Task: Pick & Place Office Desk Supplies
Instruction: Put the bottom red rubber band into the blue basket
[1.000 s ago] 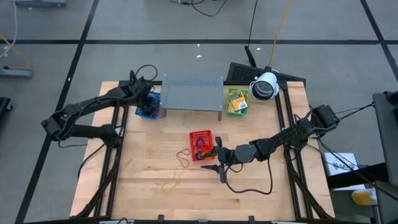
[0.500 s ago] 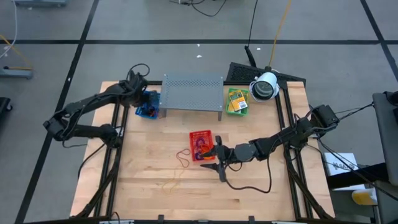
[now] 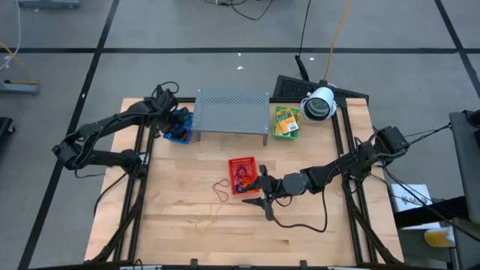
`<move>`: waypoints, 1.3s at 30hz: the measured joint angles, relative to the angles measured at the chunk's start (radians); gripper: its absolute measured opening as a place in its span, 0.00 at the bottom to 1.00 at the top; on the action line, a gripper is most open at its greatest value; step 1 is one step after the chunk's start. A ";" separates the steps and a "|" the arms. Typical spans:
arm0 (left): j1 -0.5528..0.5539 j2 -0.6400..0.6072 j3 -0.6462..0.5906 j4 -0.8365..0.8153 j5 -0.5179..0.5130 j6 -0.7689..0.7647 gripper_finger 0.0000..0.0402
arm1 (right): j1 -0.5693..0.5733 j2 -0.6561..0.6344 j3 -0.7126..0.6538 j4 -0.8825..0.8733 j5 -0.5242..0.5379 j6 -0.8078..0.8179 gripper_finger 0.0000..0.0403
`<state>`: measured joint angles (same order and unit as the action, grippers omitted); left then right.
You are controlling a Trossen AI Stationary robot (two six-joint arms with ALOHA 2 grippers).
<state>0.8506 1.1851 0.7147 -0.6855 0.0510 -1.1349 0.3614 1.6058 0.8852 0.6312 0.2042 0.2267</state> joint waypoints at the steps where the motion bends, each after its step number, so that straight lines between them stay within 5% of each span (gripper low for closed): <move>1: -0.004 0.000 0.000 -0.002 -0.004 -0.007 0.38 | 0.000 0.000 0.000 0.000 0.000 0.000 0.42; 24: -0.050 0.007 0.000 0.009 -0.030 -0.136 0.37 | -0.002 0.000 0.000 0.007 -0.092 0.021 0.42; 33: -0.055 0.007 0.000 -0.043 -0.034 -0.405 0.37 | -0.002 0.000 0.000 0.007 -0.177 0.012 0.42; 39: -0.059 0.007 0.000 -0.052 -0.033 -0.445 0.37 | -0.002 0.000 0.000 0.007 -0.188 -0.011 0.42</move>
<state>0.7918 1.1919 0.7151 -0.7373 0.0181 -1.5795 0.3599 1.6058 0.8851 0.6384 0.0167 0.2161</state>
